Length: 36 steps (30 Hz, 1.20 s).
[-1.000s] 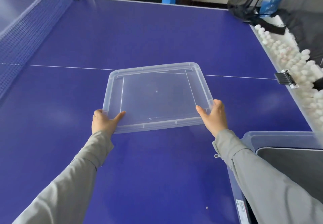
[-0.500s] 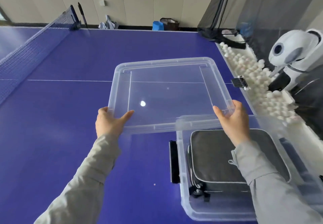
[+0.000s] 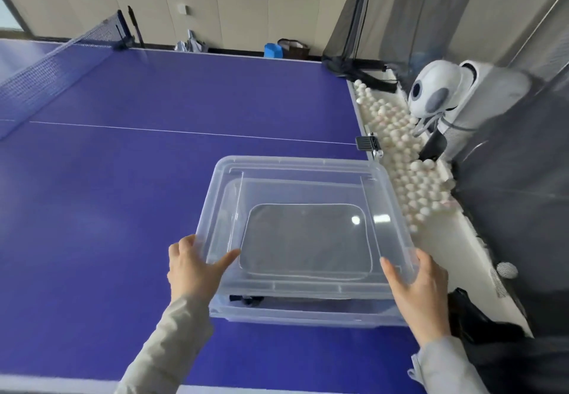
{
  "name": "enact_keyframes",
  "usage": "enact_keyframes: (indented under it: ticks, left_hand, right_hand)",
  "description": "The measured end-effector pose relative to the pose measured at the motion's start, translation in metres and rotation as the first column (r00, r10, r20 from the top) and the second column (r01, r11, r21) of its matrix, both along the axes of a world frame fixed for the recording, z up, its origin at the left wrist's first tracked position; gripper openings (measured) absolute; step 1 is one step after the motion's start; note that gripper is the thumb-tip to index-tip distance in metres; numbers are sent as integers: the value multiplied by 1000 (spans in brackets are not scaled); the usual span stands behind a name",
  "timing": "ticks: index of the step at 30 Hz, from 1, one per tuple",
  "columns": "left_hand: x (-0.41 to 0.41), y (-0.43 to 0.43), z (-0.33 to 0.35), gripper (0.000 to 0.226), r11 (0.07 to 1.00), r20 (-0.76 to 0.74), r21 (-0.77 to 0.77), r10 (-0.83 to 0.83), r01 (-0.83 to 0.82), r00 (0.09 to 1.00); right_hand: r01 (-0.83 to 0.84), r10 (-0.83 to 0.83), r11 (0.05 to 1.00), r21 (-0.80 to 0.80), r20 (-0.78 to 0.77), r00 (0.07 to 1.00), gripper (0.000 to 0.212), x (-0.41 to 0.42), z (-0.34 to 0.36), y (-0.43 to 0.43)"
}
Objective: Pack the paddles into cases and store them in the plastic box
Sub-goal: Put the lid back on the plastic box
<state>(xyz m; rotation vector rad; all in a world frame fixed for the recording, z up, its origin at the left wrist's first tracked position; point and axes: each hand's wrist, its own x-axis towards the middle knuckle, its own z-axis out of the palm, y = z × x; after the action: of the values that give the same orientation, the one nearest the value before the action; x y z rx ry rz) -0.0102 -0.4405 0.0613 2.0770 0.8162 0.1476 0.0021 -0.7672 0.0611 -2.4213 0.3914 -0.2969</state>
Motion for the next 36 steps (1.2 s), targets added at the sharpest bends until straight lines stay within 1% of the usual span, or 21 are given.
enact_keyframes:
  ticks: [3, 8, 12, 15, 19, 21, 22, 25, 28, 30, 32, 34, 36]
  left_hand:
    - [-12, -8, -9, 80, 1000, -25, 11, 11, -10, 1000]
    - [-20, -14, -19, 82, 1000, -32, 24, 13, -12, 999]
    - [-24, -19, -26, 85, 1000, -31, 2, 3, -3, 1000]
    - [-26, -21, -30, 87, 1000, -27, -30, -2, 1, 1000]
    - [-25, -21, -32, 81, 1000, -38, -6, -1, 1, 999]
    - [-24, -14, -34, 80, 1000, -53, 17, 15, -14, 998]
    - [-21, -8, -35, 83, 1000, -64, 13, 26, -25, 998]
    - [-1, 17, -34, 96, 992, -129, -105, 60, -74, 990]
    - [22, 41, -35, 102, 963, -274, -257, 2, -76, 962]
    - [26, 48, -37, 97, 905, -373, -421, -108, -64, 922]
    - [24, 50, -38, 84, 830, -389, -553, -184, -68, 903]
    - [24, 49, -40, 65, 817, -335, -573, -158, -68, 929]
    - [24, 45, -45, 46, 862, -239, -503, -75, -58, 968]
  right_hand:
    - [10, -11, 999, -38, -21, 1000, 62, -14, -9, -7]
    - [17, -18, 999, -34, -36, 999, 59, -25, -21, -12]
    - [39, -40, 999, -11, -60, 997, 59, -30, -31, -16]
    - [41, -39, 999, 10, -123, 992, 62, -29, -33, -14]
    - [27, -25, 1000, 8, -201, 979, 65, -28, -32, -17]
    - [30, -19, 999, 44, -224, 974, 65, -25, -29, -23]
    - [45, -24, 995, 86, -229, 973, 66, -20, -26, -27]
    - [104, -43, 966, 236, -250, 967, 74, 7, -21, -37]
    - [168, -33, 932, 322, -384, 923, 83, 39, -26, -41]
    - [208, -16, 911, 357, -474, 881, 83, 52, -34, -44]
    - [239, -1, 883, 403, -508, 861, 79, 54, -41, -45]
    - [260, -45, 882, 394, -478, 877, 72, 52, -45, -45]
    - [257, -114, 907, 332, -395, 912, 60, 50, -45, -42]
